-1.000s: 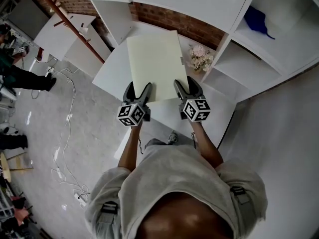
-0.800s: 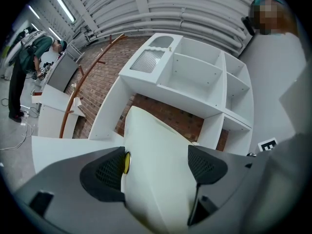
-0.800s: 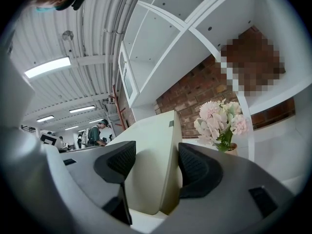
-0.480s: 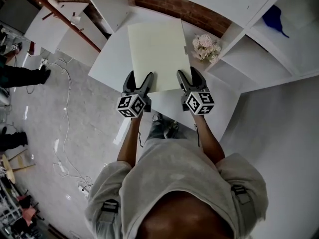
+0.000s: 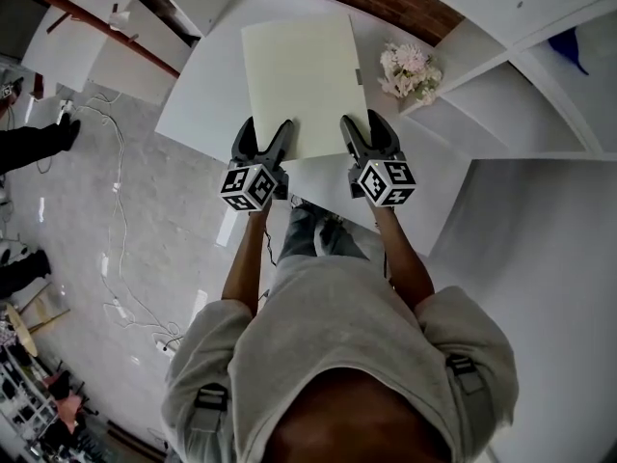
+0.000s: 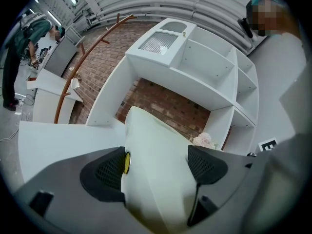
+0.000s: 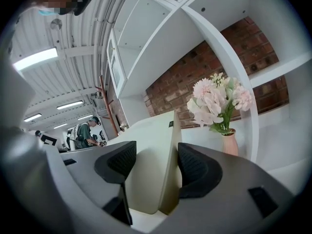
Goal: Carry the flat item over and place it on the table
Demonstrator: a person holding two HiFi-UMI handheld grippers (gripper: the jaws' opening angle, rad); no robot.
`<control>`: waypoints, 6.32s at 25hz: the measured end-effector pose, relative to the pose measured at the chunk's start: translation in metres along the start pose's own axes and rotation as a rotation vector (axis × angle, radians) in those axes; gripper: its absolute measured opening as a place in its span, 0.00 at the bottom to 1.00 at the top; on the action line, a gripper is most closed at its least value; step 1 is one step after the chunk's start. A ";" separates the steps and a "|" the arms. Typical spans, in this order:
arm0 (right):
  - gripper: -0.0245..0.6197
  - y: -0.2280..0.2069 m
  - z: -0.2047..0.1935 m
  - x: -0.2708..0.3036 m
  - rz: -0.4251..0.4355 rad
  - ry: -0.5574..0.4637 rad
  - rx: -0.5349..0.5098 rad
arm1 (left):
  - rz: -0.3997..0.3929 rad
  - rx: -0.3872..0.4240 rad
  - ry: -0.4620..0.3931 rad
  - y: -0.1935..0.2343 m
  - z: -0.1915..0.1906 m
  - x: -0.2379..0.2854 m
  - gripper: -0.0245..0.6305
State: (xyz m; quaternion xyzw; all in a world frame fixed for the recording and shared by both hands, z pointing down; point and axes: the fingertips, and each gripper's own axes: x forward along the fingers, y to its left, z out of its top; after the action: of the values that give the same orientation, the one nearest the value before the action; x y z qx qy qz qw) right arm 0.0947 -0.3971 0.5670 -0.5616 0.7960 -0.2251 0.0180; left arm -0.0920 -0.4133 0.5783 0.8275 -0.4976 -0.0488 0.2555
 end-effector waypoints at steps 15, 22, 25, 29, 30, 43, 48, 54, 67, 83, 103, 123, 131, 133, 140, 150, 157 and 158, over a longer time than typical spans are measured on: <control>0.47 -0.021 -0.056 0.021 -0.043 0.091 0.044 | 0.027 -0.051 0.088 0.038 -0.052 0.014 0.65; 0.47 -0.036 -0.082 0.031 -0.072 0.123 0.063 | 0.033 -0.072 0.131 0.052 -0.078 0.026 0.65; 0.47 -0.042 -0.091 0.033 -0.082 0.135 0.074 | 0.037 -0.076 0.150 0.057 -0.088 0.030 0.65; 0.47 -0.048 -0.101 0.041 -0.090 0.150 0.085 | 0.043 -0.084 0.171 0.065 -0.096 0.036 0.65; 0.47 -0.049 -0.103 0.043 -0.091 0.153 0.088 | 0.044 -0.085 0.176 0.067 -0.098 0.038 0.65; 0.47 -0.059 -0.106 0.069 -0.094 0.155 0.083 | 0.048 -0.084 0.192 0.084 -0.100 0.061 0.65; 0.47 -0.062 -0.111 0.071 -0.083 0.174 0.061 | 0.036 -0.130 0.253 0.089 -0.115 0.062 0.66; 0.46 -0.069 -0.120 0.072 -0.081 0.190 0.078 | 0.039 -0.105 0.294 0.090 -0.123 0.065 0.66; 0.47 -0.074 -0.137 0.075 -0.087 0.225 0.073 | 0.044 -0.027 0.312 0.092 -0.127 0.066 0.66; 0.42 -0.075 -0.124 0.071 -0.086 0.193 0.036 | 0.033 0.051 0.249 0.085 -0.100 0.062 0.65; 0.19 -0.040 -0.077 0.025 -0.014 0.161 -0.178 | -0.008 0.133 0.132 0.030 -0.062 0.026 0.33; 0.08 0.012 -0.001 -0.007 0.120 0.042 -0.290 | -0.046 0.206 0.070 -0.026 -0.012 -0.013 0.06; 0.08 0.032 0.045 0.000 0.158 -0.043 -0.299 | -0.056 0.261 -0.013 -0.039 0.041 -0.006 0.06; 0.08 0.035 0.054 0.001 0.164 -0.061 -0.302 | -0.060 0.274 -0.035 -0.042 0.054 -0.004 0.06; 0.08 0.045 0.074 0.009 0.188 -0.100 -0.320 | -0.068 0.297 -0.092 -0.049 0.083 0.000 0.06; 0.08 0.045 0.091 0.011 0.170 -0.132 -0.316 | -0.070 0.303 -0.092 -0.048 0.092 0.002 0.06; 0.08 0.036 0.095 0.008 0.151 -0.134 -0.316 | -0.075 0.295 -0.100 -0.051 0.092 0.005 0.06; 0.08 0.036 0.096 0.008 0.150 -0.133 -0.317 | -0.076 0.296 -0.100 -0.052 0.092 0.005 0.06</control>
State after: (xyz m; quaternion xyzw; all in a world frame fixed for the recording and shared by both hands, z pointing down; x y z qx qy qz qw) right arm 0.0870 -0.4269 0.4689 -0.5099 0.8583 -0.0572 -0.0016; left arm -0.0792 -0.4324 0.4755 0.8708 -0.4798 -0.0258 0.1039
